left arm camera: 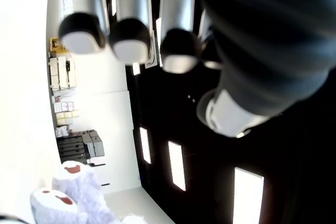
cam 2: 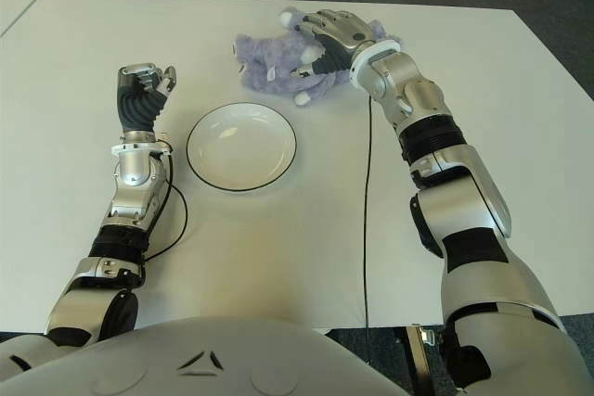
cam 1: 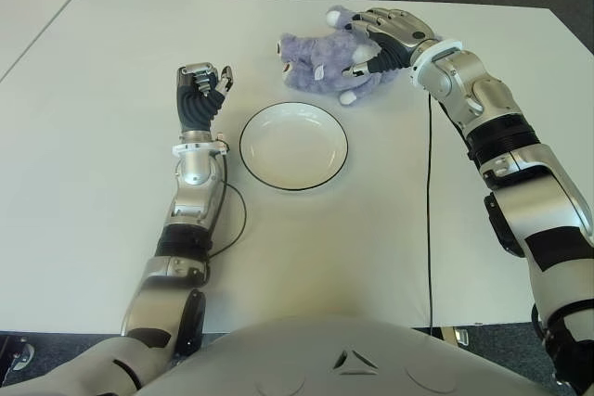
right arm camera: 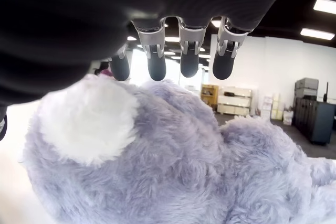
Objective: Put the doll into the plate.
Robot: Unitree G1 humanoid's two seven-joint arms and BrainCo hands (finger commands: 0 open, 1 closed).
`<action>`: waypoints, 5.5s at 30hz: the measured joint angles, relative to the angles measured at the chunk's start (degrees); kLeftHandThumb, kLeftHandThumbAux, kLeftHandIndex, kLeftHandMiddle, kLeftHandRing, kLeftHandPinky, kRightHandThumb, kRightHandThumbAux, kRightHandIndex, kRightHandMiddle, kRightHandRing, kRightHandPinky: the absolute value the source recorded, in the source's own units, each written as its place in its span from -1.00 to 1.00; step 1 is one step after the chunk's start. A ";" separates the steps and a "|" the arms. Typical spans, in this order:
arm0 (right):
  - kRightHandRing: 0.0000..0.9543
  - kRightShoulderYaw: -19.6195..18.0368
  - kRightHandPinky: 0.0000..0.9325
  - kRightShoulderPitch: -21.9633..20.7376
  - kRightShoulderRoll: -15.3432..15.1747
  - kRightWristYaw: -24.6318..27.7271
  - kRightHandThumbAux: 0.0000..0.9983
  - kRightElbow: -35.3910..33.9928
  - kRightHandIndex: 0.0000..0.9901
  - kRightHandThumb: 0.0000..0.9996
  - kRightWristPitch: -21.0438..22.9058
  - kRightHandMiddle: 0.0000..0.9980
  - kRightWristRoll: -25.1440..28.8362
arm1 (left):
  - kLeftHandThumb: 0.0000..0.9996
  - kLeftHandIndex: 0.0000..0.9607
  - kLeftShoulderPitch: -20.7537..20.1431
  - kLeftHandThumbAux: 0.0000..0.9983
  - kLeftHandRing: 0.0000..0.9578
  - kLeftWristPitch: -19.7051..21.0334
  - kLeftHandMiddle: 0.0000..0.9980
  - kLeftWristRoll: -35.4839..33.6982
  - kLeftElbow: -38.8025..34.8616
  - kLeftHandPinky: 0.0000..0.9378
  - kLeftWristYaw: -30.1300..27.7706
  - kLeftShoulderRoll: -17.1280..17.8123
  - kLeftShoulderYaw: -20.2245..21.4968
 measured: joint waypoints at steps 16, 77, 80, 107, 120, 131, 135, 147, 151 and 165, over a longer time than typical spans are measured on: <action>-1.00 2.01 -1.00 -1.96 1.03 -0.90 -0.49 7.05 -1.00 -0.57 -0.92 -1.00 0.05 | -0.02 0.79 -0.15 0.60 0.89 -2.20 0.81 0.35 0.21 0.89 0.37 -0.04 0.03; -0.18 7.40 0.02 0.86 10.01 -34.44 0.36 29.52 -0.18 0.45 -3.39 -0.58 3.14 | 0.00 0.78 -1.49 0.61 0.89 -8.39 0.81 0.81 2.30 0.89 4.50 -1.55 0.39; -0.18 6.76 0.04 1.00 10.34 -35.25 0.37 29.81 -0.11 0.82 -3.92 -0.41 3.92 | -0.01 0.78 -1.49 0.62 0.89 -8.42 0.81 0.81 2.30 0.89 4.50 -1.62 0.38; 0.12 -4.19 -0.05 4.67 12.81 -32.53 0.33 29.06 -0.17 1.00 -7.12 0.04 16.92 | 0.00 0.78 -1.90 0.62 0.89 -8.98 0.81 0.73 2.83 0.89 4.06 -1.92 0.51; 0.06 -9.52 0.00 6.12 13.39 -30.36 0.34 27.14 -0.25 1.00 -6.05 -0.03 21.67 | -0.01 0.79 -1.94 0.62 0.89 -8.93 0.81 0.70 2.82 0.89 3.57 -1.99 0.49; 0.09 -15.72 0.85 7.59 14.06 -29.00 0.32 21.70 -0.24 0.91 -2.21 0.00 26.61 | 0.01 0.78 -1.97 0.61 0.89 -8.09 0.80 0.71 2.77 0.89 3.57 -1.98 0.50; 0.10 -16.96 0.86 9.03 14.14 -29.20 0.32 17.78 -0.24 0.91 -0.69 0.01 27.15 | 0.01 0.77 -1.99 0.61 0.88 -7.92 0.80 0.71 2.70 0.89 3.55 -1.96 0.51; 0.77 -20.94 0.91 12.80 14.92 -30.67 0.36 4.66 -0.21 0.73 2.08 0.07 27.87 | -0.02 0.77 -2.10 0.61 0.88 -7.55 0.80 0.71 2.74 0.89 3.45 -1.78 0.55; 0.84 -22.10 0.92 13.34 15.22 -31.26 0.36 1.40 -0.20 0.71 1.75 0.08 28.06 | -0.02 0.78 -2.22 0.60 0.88 -7.57 0.80 0.72 2.94 0.89 3.45 -1.77 0.55; 0.87 -25.52 0.92 14.93 18.21 -31.68 0.36 -4.01 -0.20 0.71 0.08 0.09 31.23 | 0.00 0.71 -2.88 0.59 0.87 -7.79 0.78 0.80 4.13 0.89 3.45 -1.66 0.55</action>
